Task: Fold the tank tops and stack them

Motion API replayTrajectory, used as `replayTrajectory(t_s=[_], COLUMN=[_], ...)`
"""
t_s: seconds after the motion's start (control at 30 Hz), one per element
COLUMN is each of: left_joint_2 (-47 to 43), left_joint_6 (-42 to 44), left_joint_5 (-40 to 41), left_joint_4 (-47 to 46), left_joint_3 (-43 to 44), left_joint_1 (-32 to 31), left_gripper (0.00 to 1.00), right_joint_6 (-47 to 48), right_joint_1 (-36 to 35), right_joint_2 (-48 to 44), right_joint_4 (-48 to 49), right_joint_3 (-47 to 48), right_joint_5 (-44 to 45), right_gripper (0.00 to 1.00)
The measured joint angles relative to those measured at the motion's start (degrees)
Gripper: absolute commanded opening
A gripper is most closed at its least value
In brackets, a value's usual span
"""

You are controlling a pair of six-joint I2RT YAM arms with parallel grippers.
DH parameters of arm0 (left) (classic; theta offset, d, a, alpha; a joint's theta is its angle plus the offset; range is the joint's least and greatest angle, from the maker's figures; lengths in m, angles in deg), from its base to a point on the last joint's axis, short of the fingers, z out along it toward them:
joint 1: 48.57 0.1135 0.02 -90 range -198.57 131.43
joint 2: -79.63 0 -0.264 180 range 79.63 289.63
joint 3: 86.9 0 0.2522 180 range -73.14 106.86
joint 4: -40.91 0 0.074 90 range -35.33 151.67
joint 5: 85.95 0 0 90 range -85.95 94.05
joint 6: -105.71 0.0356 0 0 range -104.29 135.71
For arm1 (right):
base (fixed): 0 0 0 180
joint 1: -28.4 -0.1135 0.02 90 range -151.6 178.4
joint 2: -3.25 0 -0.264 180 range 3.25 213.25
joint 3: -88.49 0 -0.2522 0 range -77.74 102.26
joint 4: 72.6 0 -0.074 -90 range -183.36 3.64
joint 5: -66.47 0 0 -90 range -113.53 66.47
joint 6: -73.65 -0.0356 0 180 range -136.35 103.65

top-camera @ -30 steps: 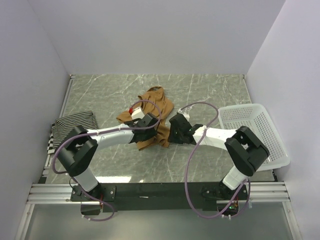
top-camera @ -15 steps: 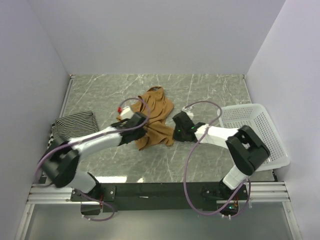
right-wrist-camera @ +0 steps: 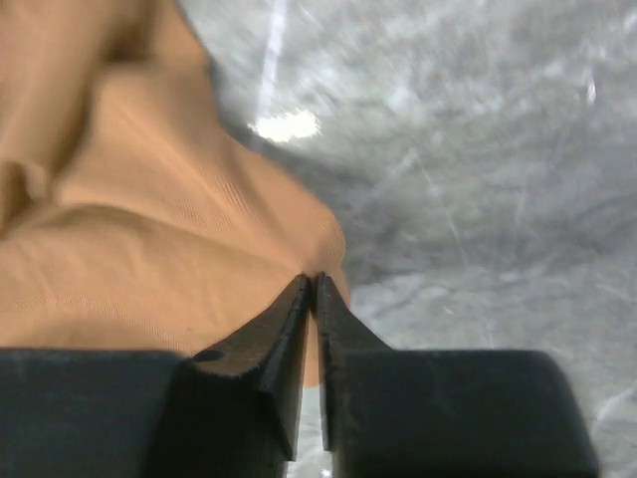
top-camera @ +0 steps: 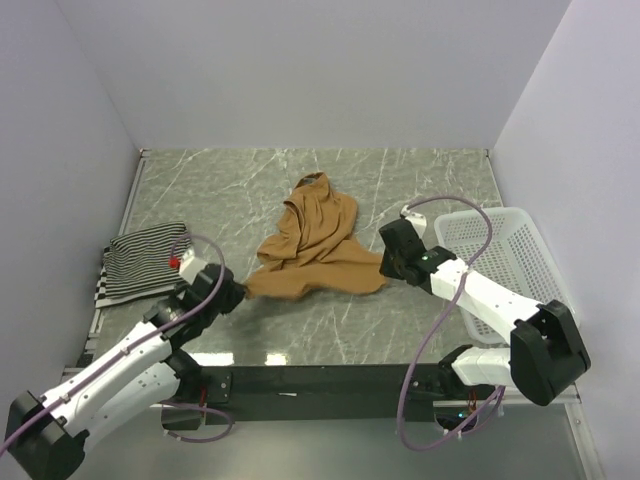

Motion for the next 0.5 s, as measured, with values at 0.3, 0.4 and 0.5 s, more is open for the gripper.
replayTrajectory(t_s=[0.3, 0.4, 0.5], left_joint_2=[-10.6, -12.4, -10.2], left_joint_6=[-5.0, -4.7, -3.5], left_joint_5=[-10.8, -10.6, -10.0], left_joint_4=[-0.7, -0.6, -0.1], left_joint_3=[-15.9, -14.9, -12.2], left_joint_1=[0.1, 0.1, 0.1], left_gripper=[0.50, 0.51, 0.50], right_joint_6=[0.6, 0.3, -0.6], right_joint_1=[0.0, 0.0, 0.0], right_joint_2=[0.8, 0.9, 1.5], right_joint_4=[-1.8, -1.3, -0.2], right_joint_3=[-5.1, -5.9, -7.1], right_joint_5=[-0.2, -0.3, -0.3], right_gripper=[0.40, 0.40, 0.40])
